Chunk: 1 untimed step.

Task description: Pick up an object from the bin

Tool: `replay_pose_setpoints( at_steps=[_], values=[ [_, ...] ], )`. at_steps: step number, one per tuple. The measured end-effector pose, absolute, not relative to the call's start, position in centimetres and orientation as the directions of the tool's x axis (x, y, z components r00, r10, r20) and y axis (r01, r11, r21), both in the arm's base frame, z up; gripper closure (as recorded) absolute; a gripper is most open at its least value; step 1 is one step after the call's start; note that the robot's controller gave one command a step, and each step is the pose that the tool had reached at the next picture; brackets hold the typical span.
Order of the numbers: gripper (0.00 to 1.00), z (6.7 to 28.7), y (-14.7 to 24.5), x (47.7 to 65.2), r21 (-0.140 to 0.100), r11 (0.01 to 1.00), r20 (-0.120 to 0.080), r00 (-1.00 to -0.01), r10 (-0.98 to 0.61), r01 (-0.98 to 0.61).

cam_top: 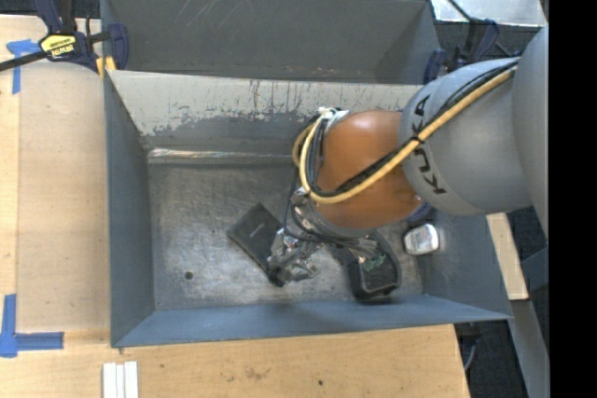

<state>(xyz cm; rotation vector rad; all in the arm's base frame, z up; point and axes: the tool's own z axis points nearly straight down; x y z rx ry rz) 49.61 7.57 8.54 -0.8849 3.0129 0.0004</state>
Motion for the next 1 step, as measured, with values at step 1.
replay_pose_setpoints(
  at_steps=[1],
  values=[
    [0.0,8.53,7.56,49.6,0.0,0.842,-0.001,-0.842,-0.54,-0.54]
  ],
)
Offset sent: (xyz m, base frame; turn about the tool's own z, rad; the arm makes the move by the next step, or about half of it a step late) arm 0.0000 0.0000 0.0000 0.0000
